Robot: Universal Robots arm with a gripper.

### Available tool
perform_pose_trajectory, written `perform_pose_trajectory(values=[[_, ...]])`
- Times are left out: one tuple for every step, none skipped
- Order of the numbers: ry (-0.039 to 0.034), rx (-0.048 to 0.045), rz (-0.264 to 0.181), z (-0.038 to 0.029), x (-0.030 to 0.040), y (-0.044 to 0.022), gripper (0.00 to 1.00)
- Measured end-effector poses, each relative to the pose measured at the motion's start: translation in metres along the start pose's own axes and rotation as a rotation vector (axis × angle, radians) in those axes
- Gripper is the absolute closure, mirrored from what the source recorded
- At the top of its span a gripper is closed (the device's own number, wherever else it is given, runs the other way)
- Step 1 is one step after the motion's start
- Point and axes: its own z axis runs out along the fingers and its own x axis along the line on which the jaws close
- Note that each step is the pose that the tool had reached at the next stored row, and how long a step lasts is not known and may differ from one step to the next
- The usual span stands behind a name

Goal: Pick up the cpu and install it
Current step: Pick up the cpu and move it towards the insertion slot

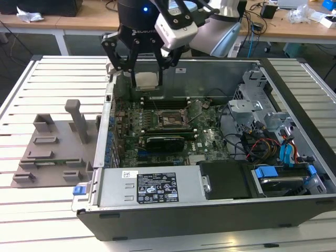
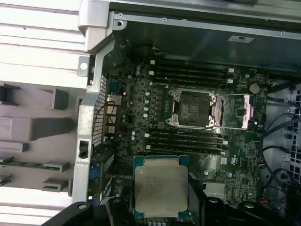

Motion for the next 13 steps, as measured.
perform_pose_trajectory(values=[[0.0001,0.0,0.0,0.0001,-0.0033,-0.0003,0.45],[0.0002,-0.0001,0.0,0.0002,-0.0069,-0.0006,0.45],[0.0003,-0.0001,0.0,0.0004,-0.0115,-0.0011,0.45],[0.0003,-0.0001,0.0,0.0005,-0.0146,-0.0013,0.45],[0.0005,-0.0001,0.0,0.0006,-0.0196,-0.0018,0.45],[0.0005,-0.0002,0.0,0.0008,-0.0249,-0.0022,0.45],[0.0007,-0.0001,0.0,0.0009,-0.0285,-0.0026,0.45],[0.0007,-0.0003,0.0,0.001,-0.0317,-0.0028,0.45],[0.0008,-0.0002,0.0,0.0011,-0.035,-0.0031,0.45],[0.0009,-0.0002,0.0,0.0012,-0.0384,-0.0034,0.45],[0.001,-0.0002,0.0,0.0013,-0.0422,-0.0037,0.45],[0.0012,-0.0002,0.0,0.0014,-0.0455,-0.004,0.45],[0.0013,-0.0003,0.0,0.0016,-0.0497,-0.0044,0.45]])
